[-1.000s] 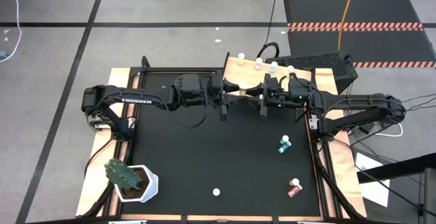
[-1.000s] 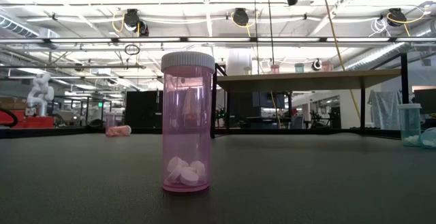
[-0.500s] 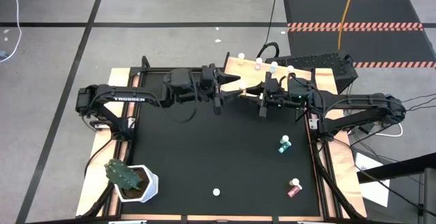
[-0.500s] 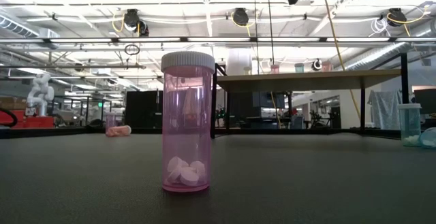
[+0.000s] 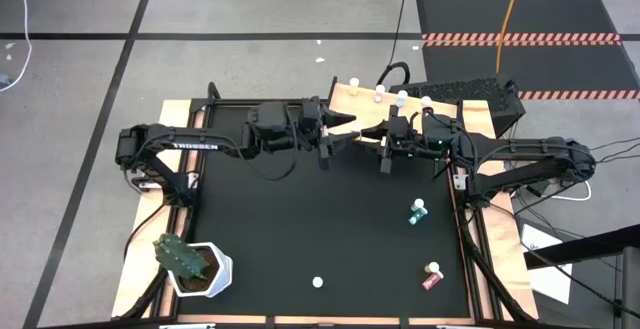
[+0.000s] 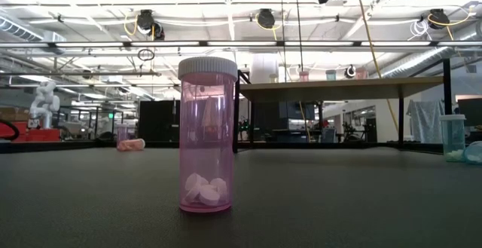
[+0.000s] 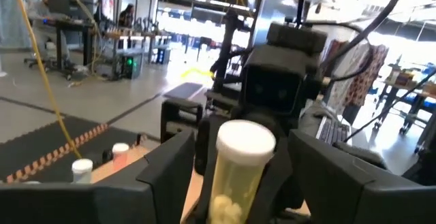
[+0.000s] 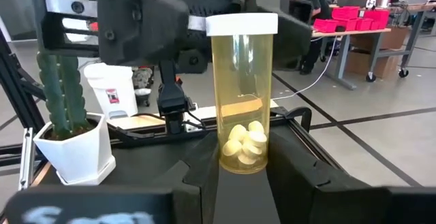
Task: Pick and place medicine bottles onto shelf by color
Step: Put the left yellow pill bottle on the shelf aligned with the other yellow pill bottle
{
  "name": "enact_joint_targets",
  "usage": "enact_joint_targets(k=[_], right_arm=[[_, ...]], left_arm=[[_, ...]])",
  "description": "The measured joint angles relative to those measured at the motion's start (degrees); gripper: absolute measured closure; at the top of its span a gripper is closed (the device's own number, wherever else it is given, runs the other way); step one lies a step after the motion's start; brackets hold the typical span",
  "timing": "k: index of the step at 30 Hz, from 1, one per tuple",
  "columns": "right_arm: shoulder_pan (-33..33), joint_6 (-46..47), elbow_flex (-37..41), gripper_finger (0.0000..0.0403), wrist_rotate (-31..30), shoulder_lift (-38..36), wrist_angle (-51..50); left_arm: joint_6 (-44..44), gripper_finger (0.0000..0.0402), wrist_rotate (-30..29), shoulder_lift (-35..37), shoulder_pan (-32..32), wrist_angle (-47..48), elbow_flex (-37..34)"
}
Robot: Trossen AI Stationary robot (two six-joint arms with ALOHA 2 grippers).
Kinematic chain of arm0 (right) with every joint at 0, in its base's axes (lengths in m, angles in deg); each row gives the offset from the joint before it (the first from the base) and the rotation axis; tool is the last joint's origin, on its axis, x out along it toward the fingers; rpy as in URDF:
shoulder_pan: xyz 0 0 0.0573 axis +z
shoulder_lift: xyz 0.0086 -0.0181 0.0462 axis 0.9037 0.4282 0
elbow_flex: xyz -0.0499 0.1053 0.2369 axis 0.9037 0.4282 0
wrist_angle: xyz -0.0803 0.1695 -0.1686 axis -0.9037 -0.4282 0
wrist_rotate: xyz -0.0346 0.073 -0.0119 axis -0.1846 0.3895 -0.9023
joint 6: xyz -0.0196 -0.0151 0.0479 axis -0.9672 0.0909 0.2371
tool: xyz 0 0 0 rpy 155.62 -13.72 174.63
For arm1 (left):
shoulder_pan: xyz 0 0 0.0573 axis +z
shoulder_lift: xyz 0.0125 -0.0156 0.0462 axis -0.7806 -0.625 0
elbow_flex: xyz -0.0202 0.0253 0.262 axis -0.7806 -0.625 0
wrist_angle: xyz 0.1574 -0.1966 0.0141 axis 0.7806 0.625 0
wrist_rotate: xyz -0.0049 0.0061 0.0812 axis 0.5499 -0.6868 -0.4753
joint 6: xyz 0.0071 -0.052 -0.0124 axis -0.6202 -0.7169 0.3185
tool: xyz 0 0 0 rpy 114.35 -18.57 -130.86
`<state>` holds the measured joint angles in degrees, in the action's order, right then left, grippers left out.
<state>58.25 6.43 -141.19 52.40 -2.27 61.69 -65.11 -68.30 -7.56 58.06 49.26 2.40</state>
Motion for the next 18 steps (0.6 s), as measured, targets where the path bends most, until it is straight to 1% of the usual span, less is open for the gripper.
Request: enact_joint_targets(k=[4,15,18], right_arm=[[0.00,0.00,0.01,0.0303,0.02,0.00,0.03],[0.00,0.00,0.02,0.0303,0.05,0.00,0.16],[0.00,-0.02,0.07,0.0303,1.31,0.12,-0.04]], left_arm=[[0.37,0.0163,1.00,-0.08,0.15,-1.44,0.11],[0.28,0.0163,1.09,-0.37,0.28,-0.75,0.05],[0.41,0.0163,1.62,-0.37,0.37,-0.81,0.05]])
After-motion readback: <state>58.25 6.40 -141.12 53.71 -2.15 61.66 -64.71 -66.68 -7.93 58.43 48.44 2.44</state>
